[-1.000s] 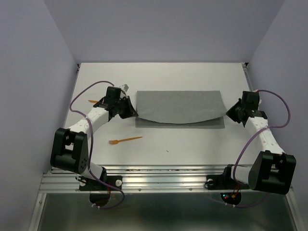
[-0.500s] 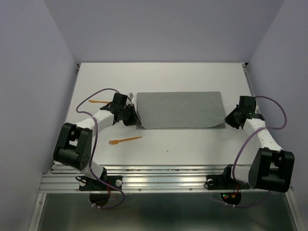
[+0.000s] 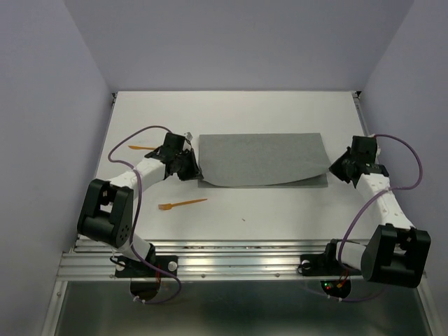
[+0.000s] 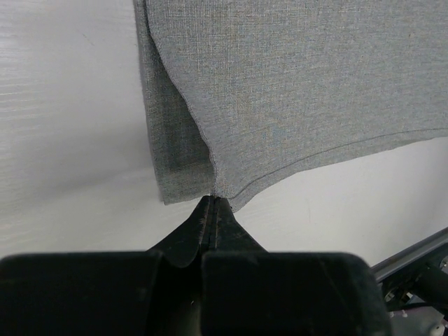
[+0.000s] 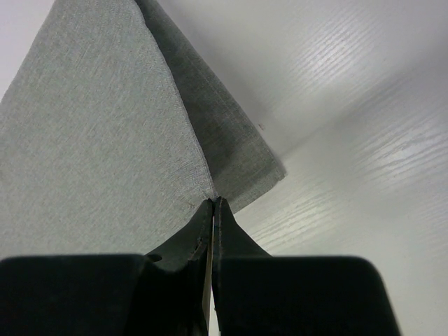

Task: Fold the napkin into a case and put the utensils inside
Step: Smooth out the rectangle-folded napkin at the center of the board.

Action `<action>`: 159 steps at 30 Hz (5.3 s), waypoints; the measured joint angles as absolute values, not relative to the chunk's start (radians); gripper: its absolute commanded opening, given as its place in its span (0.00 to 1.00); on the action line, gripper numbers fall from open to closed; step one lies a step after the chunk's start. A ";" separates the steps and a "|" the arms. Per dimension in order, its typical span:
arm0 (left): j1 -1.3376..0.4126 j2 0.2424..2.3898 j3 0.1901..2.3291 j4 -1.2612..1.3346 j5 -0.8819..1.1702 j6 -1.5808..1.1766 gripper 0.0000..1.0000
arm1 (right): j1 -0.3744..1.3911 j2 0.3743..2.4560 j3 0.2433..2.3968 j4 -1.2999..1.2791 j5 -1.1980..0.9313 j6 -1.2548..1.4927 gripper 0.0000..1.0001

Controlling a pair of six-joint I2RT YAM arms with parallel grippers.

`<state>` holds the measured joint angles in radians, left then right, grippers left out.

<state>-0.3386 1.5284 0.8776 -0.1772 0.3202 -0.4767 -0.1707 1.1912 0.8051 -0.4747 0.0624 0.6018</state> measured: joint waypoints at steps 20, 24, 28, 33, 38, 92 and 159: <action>-0.338 1.488 0.918 -0.219 0.295 -0.475 0.00 | -0.171 1.152 0.805 -0.504 0.054 0.602 0.01; -0.337 1.488 0.918 -0.220 0.295 -0.476 0.00 | -0.171 1.142 0.805 -0.513 0.057 0.602 0.01; -0.336 1.487 0.918 -0.221 0.295 -0.477 0.00 | -0.171 1.120 0.805 -0.517 0.058 0.602 0.01; -0.332 1.474 0.918 -0.226 0.292 -0.476 0.00 | -0.171 1.110 0.805 -0.517 0.058 0.602 0.01; -0.329 1.470 0.917 -0.225 0.293 -0.477 0.00 | -0.171 1.104 0.803 -0.519 0.056 0.606 0.01; -0.369 1.621 1.172 -0.270 0.216 -0.443 0.09 | -0.167 1.266 0.790 -0.496 0.055 0.593 0.02; -0.493 2.530 2.108 -0.289 0.493 -0.579 0.07 | 0.263 2.173 1.609 -0.262 -0.218 0.651 0.01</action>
